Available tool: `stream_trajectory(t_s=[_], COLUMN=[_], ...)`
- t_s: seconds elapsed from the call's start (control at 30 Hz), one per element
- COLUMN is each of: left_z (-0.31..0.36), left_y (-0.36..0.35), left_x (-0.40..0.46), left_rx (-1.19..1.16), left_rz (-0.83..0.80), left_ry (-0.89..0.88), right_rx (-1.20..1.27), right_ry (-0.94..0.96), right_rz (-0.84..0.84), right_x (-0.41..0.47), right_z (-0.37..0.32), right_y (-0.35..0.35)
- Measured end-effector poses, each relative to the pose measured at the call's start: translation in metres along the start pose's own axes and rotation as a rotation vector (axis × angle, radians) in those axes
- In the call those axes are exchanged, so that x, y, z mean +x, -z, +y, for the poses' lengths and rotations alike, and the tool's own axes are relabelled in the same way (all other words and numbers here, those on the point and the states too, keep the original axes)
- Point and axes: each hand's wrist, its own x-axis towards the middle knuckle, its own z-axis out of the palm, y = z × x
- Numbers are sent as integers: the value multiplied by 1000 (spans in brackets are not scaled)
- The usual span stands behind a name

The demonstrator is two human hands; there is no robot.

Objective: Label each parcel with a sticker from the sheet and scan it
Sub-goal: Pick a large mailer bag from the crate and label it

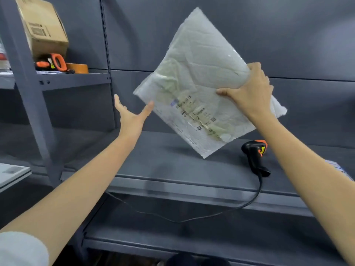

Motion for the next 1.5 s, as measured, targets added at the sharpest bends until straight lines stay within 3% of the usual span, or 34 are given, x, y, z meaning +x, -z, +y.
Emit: stream_trajectory(t_s=[0.13,0.33,0.57,0.73,0.8,0.87,0.93,1.03,1.2,1.3,1.43,1.5], left_z=[-20,-25,-56,-73,-75,-78,-81,-87,-89,-89,-88,-87], left_y=[-24,-46,-60,-65,-66,-66,-67,-68,-71,-71,-69,-67], left_x=[-8,-11,-18,-22,-22,-21,-20,-19,-20,-22,-25,-27], left_rx=[33,-9,-100,-97,-106,-117,-136,-161,-198,-209,-210,-204], left_rz=[-158,-369,-263,-178,-179,-184,-188,-192,-192,-192,-191,-198], left_ry=[88,-29,-48,-15,-17,-14,-6,-1,5,-4,-5,-1], right_rx=[429,706,748,754,681,409,79,-171,-327,-484,-445,-247], right_ry=[-369,-604,-658,-653,-699,-799,-951,-877,-863,-700,-723,-853], right_rz=[3,14,56,-26,74,121,93,-17,-249,-308,-270,-100], right_x=[-28,-66,-93,-83,-74,-68,-70,-88,-96,-102,-98,-93], right_z=[26,54,71,84,103,121,135,152,163,160,157,150], right_y=[-11,-42,-58,-58,-53,-48,-49,-56,-59,-59,-50,-38])
